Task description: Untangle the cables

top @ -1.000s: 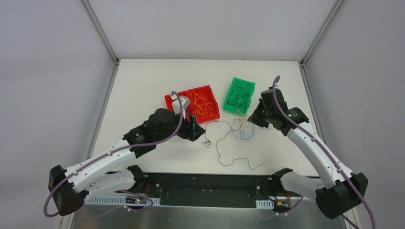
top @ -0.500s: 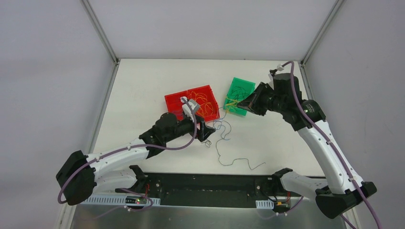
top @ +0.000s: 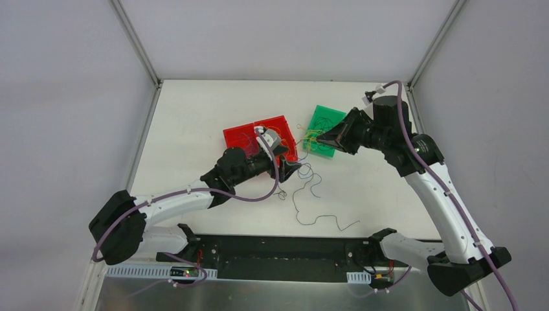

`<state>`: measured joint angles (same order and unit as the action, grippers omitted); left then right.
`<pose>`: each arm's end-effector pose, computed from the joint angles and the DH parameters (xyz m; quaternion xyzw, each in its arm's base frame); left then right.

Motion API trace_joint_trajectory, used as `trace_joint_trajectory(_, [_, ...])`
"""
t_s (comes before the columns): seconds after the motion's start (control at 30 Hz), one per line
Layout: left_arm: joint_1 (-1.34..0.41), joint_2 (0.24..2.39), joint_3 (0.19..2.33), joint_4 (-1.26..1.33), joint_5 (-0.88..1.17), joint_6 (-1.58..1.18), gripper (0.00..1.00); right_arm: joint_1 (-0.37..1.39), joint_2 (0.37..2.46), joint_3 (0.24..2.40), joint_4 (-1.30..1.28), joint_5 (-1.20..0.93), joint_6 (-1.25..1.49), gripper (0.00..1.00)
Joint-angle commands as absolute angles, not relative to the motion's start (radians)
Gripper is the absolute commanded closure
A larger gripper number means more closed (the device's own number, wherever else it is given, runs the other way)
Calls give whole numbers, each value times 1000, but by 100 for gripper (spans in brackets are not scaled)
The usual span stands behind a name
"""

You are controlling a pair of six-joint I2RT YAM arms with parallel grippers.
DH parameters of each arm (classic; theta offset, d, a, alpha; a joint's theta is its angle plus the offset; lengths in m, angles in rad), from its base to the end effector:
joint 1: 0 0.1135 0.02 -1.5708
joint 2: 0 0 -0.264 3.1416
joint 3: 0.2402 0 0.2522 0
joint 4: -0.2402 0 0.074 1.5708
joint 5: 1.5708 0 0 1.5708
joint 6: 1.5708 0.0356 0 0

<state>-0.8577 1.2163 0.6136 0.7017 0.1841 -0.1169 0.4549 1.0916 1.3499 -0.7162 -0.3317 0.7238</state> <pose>0.1734 -0.2105 0.2824 0.3055 0.5984 -0.4001 0.6233 0.1893 0.1055 0.4208 0.0259 0.8416 0.4061 0.3551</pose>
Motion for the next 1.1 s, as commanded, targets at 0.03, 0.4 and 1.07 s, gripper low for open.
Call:
trace_joint_trajectory(0.03, [-865, 1256, 674, 776, 247, -112, 59, 453, 1100, 1399, -659, -371, 757, 100])
trace_joint_trajectory(0.4, [-860, 1074, 580, 441, -36, -204, 100, 376, 1081, 1597, -856, -95, 576, 100])
trace_joint_trajectory(1.07, [-850, 197, 464, -423, -438, -541, 100, 444, 1205, 1336, -584, 10, 515, 100])
